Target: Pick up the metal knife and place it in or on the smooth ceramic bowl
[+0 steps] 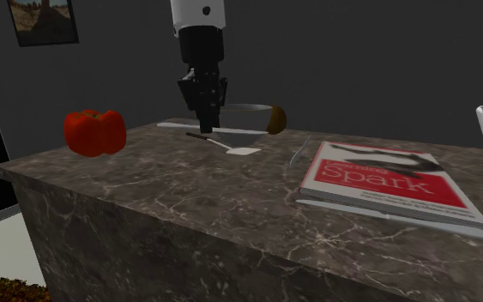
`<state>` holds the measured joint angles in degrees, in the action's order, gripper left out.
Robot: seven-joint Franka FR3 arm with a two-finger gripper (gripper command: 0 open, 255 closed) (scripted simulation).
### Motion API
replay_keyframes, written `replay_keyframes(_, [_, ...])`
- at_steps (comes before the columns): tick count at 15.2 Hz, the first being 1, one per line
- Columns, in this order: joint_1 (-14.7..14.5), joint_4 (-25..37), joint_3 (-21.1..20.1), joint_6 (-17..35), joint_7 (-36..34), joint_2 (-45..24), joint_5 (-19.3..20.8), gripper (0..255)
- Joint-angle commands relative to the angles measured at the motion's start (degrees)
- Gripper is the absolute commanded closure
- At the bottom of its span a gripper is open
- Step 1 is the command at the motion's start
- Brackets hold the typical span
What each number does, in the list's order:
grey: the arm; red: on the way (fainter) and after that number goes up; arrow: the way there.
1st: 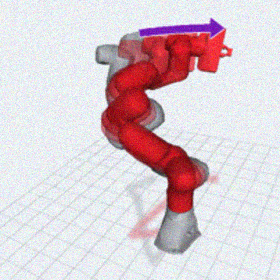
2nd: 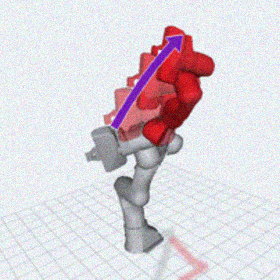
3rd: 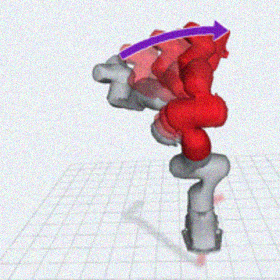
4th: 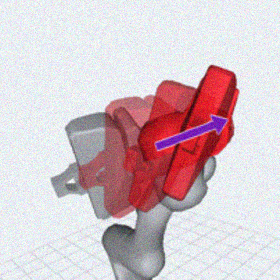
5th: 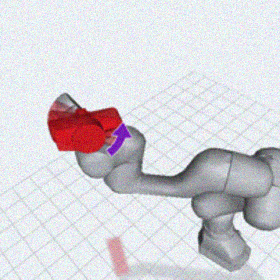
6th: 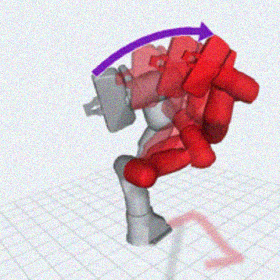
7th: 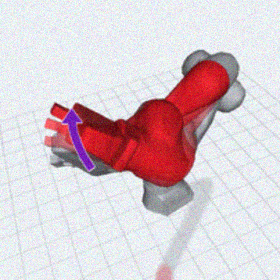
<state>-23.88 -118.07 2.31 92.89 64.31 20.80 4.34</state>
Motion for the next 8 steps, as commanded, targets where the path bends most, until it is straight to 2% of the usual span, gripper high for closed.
replay_keyframes(1, [-0.05,1.95,-0.11,-1.76,-0.02,-0.21,-0.05,255])
replay_keyframes(8, [-0.07,8.37,-0.19,-7.13,0.30,-1.26,-0.12,255])
